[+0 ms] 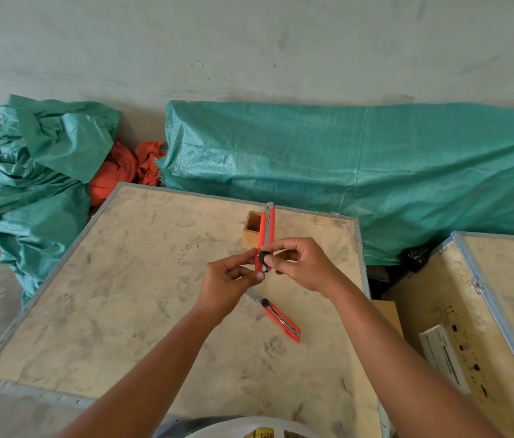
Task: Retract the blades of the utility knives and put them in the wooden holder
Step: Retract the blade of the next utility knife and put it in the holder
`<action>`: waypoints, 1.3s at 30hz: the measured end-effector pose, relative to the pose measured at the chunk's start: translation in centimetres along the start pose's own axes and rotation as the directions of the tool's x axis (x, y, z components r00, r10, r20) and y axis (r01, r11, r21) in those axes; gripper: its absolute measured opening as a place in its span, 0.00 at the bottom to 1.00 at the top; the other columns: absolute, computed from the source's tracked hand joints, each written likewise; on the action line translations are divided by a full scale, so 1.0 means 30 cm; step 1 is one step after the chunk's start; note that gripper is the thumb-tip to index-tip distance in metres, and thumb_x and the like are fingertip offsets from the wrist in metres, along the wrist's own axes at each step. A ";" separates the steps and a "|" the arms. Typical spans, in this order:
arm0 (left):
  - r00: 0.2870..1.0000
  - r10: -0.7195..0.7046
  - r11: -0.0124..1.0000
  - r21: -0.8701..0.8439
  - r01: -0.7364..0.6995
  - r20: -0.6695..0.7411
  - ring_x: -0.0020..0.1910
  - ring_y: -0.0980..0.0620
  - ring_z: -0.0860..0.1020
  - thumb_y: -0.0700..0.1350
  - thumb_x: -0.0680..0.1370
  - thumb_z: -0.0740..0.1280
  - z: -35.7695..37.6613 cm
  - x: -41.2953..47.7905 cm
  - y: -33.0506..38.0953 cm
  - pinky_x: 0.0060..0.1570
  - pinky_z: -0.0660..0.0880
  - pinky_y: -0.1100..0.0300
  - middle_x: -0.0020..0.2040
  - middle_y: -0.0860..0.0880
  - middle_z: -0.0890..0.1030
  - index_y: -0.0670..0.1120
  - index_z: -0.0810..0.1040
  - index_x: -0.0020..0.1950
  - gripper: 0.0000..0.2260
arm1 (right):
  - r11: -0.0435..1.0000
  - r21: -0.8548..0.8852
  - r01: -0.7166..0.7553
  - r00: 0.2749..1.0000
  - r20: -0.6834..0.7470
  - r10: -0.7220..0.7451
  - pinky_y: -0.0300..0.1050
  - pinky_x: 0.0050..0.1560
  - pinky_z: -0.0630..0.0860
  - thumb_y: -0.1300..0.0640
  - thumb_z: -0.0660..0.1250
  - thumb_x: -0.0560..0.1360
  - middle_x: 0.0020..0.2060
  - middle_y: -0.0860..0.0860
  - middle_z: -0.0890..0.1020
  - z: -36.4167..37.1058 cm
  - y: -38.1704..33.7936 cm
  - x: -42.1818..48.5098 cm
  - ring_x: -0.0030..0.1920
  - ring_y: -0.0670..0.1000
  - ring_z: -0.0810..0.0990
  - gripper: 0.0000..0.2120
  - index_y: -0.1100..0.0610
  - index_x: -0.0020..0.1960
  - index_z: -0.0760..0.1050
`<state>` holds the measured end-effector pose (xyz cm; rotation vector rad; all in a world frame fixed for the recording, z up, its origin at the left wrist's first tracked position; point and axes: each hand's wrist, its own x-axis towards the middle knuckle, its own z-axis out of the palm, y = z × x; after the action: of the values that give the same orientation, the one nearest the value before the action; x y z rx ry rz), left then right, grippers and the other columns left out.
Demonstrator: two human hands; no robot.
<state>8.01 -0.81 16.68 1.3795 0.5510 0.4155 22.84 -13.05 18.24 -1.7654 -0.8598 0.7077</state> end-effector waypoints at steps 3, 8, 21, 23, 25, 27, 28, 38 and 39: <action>1.000 0.010 1.000 0.001 -0.010 0.003 0.47 0.39 0.85 0.31 0.69 0.76 -0.004 0.002 0.000 0.49 0.81 0.61 0.48 0.45 0.88 0.50 0.82 0.59 0.22 | 0.999 -0.034 0.009 0.999 -0.045 -0.010 0.39 0.47 0.83 0.58 0.77 0.74 0.50 0.49 0.87 0.012 -0.008 0.005 0.47 0.50 0.87 0.09 0.55 0.53 0.86; 1.000 0.001 1.000 0.019 -0.001 -0.003 0.47 0.39 0.85 0.32 0.70 0.76 -0.010 0.006 -0.006 0.48 0.82 0.61 0.48 0.44 0.88 0.47 0.83 0.61 0.21 | 0.996 -0.094 -0.003 0.993 -0.118 -0.008 0.41 0.47 0.85 0.51 0.81 0.69 0.47 0.47 0.86 0.031 0.005 0.010 0.46 0.45 0.87 0.14 0.54 0.49 0.82; 0.996 -0.067 0.992 0.113 0.060 0.062 0.42 0.46 0.86 0.30 0.70 0.75 -0.037 0.096 -0.026 0.53 0.82 0.52 0.50 0.49 0.88 0.47 0.83 0.60 0.21 | 0.997 0.041 -0.066 0.985 -0.155 0.072 0.50 0.45 0.87 0.64 0.71 0.78 0.52 0.53 0.87 -0.006 0.037 0.103 0.47 0.50 0.89 0.14 0.54 0.62 0.83; 0.996 -0.061 0.989 0.142 0.051 0.067 0.42 0.44 0.86 0.30 0.71 0.74 -0.035 0.133 -0.020 0.51 0.83 0.54 0.50 0.49 0.88 0.49 0.83 0.59 0.21 | 0.997 0.030 -0.077 0.983 -0.162 0.081 0.48 0.44 0.87 0.65 0.72 0.77 0.53 0.55 0.87 -0.023 0.045 0.141 0.47 0.51 0.89 0.15 0.54 0.62 0.83; 0.996 -0.048 0.984 0.176 0.035 0.070 0.43 0.43 0.86 0.30 0.71 0.74 -0.033 0.181 -0.014 0.49 0.83 0.56 0.51 0.48 0.87 0.48 0.83 0.60 0.21 | 0.996 0.020 -0.083 0.982 -0.171 0.085 0.46 0.44 0.86 0.65 0.73 0.77 0.53 0.55 0.87 -0.040 0.049 0.188 0.47 0.51 0.89 0.15 0.53 0.61 0.84; 0.996 -0.052 0.978 0.204 0.037 0.069 0.43 0.45 0.86 0.31 0.71 0.74 -0.029 0.234 -0.010 0.48 0.83 0.57 0.52 0.48 0.87 0.46 0.82 0.63 0.22 | 0.997 0.008 -0.083 0.978 -0.189 0.083 0.51 0.48 0.87 0.64 0.74 0.76 0.52 0.53 0.88 -0.054 0.051 0.237 0.48 0.51 0.88 0.15 0.50 0.58 0.84; 0.997 -0.054 0.976 0.214 0.039 0.064 0.43 0.46 0.86 0.31 0.71 0.75 -0.029 0.272 -0.012 0.47 0.83 0.58 0.52 0.48 0.86 0.45 0.81 0.63 0.22 | 0.997 0.004 -0.079 0.976 -0.203 0.079 0.54 0.50 0.86 0.64 0.74 0.75 0.51 0.52 0.88 -0.063 0.054 0.270 0.49 0.52 0.88 0.15 0.47 0.57 0.85; 0.997 -0.064 0.913 0.401 0.071 -0.032 0.51 0.49 0.84 0.38 0.69 0.79 -0.038 0.630 -0.100 0.55 0.81 0.51 0.54 0.48 0.86 0.45 0.82 0.62 0.22 | 0.994 -0.060 -0.088 0.919 -0.390 0.058 0.56 0.47 0.87 0.67 0.73 0.75 0.52 0.52 0.87 -0.084 0.162 0.552 0.49 0.55 0.88 0.15 0.54 0.59 0.85; 0.997 -0.070 0.892 0.446 0.078 -0.035 0.53 0.48 0.83 0.39 0.69 0.79 -0.042 0.651 -0.117 0.56 0.80 0.51 0.55 0.49 0.86 0.46 0.82 0.62 0.22 | 0.992 -0.076 -0.103 0.914 -0.401 0.064 0.57 0.47 0.87 0.66 0.73 0.75 0.50 0.48 0.86 -0.079 0.186 0.574 0.49 0.54 0.88 0.15 0.53 0.58 0.85</action>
<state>22.87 10.99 10.69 1.7918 0.7440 0.2449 35.87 -1.59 12.55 -1.9521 -0.5484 0.3417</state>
